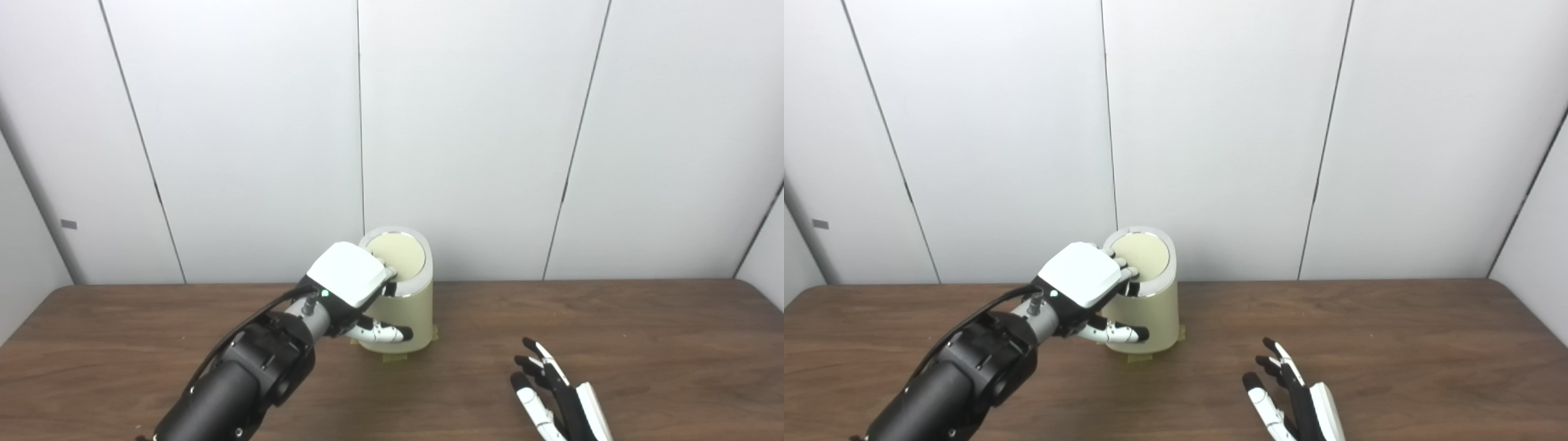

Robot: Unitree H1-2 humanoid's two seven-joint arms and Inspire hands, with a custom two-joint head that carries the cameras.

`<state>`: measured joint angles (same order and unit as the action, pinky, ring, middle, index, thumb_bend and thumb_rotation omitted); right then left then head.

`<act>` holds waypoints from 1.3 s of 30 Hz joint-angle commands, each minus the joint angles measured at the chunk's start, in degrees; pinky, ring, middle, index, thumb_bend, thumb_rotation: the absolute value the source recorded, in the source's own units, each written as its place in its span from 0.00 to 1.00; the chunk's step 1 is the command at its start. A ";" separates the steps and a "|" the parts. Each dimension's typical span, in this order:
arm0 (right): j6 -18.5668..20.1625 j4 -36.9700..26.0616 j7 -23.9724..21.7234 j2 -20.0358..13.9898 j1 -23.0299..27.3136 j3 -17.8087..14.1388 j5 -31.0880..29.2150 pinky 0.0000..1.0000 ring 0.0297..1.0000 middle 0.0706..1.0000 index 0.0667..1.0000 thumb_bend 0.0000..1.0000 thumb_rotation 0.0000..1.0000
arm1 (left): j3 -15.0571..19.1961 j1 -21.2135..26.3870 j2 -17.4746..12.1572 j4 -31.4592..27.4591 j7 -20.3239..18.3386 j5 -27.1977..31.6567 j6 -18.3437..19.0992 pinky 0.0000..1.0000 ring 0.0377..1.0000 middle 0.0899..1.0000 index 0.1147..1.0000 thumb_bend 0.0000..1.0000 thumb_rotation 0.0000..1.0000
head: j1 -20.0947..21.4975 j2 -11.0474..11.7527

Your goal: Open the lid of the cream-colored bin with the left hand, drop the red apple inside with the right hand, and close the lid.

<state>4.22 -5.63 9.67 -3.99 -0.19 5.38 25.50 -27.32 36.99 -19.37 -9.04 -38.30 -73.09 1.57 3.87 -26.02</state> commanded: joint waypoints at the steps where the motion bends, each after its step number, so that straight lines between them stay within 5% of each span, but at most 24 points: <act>1: -0.47 -1.53 0.24 0.19 0.56 -0.35 0.11 0.84 0.82 0.80 0.90 0.48 1.00 | 2.11 0.95 0.07 -3.13 0.02 1.38 0.88 0.91 0.91 0.89 0.88 0.57 1.00 | 0.07 0.00; 6: -0.74 -1.45 0.16 -0.17 0.46 -0.63 0.22 0.83 0.82 0.80 0.90 0.47 1.00 | 8.18 -1.81 -0.07 -9.34 -0.35 5.06 2.37 0.92 0.94 0.92 0.92 0.56 0.91 | -0.10 -0.06; 19: -0.33 -1.99 -0.07 -0.44 0.14 -0.78 0.99 0.83 0.82 0.80 0.90 0.49 1.00 | 18.39 -13.83 -0.05 -15.62 8.05 13.90 2.02 0.96 1.00 1.00 1.00 0.46 0.84 | -0.28 -0.38; 24: 0.47 -3.14 -1.06 -0.30 0.05 -1.32 -0.47 0.83 0.81 0.80 0.90 0.50 1.00 | 24.06 -20.09 3.82 -17.77 10.10 25.47 6.27 0.97 1.00 1.00 1.00 0.43 0.90 | -0.53 -0.60; 30: 0.31 -5.03 -3.38 -0.23 0.21 -2.59 -4.95 0.72 0.81 0.81 0.90 0.50 1.00 | 29.15 -24.87 8.09 -17.26 12.35 40.95 10.94 0.96 1.00 1.00 1.00 0.37 0.96 | -0.35 -0.96; 39: 3.38 -7.91 -5.61 1.18 0.44 -4.44 -10.97 0.74 0.83 0.82 0.91 0.50 1.00 | 31.90 -29.80 9.65 -15.99 15.65 53.78 15.76 1.00 1.00 1.00 1.00 0.39 1.00 | -0.34 -1.21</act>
<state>8.20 -10.94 4.30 -3.08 -1.32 1.50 15.85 4.10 6.67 -9.56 -24.23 -24.43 -21.22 17.20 3.52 -27.16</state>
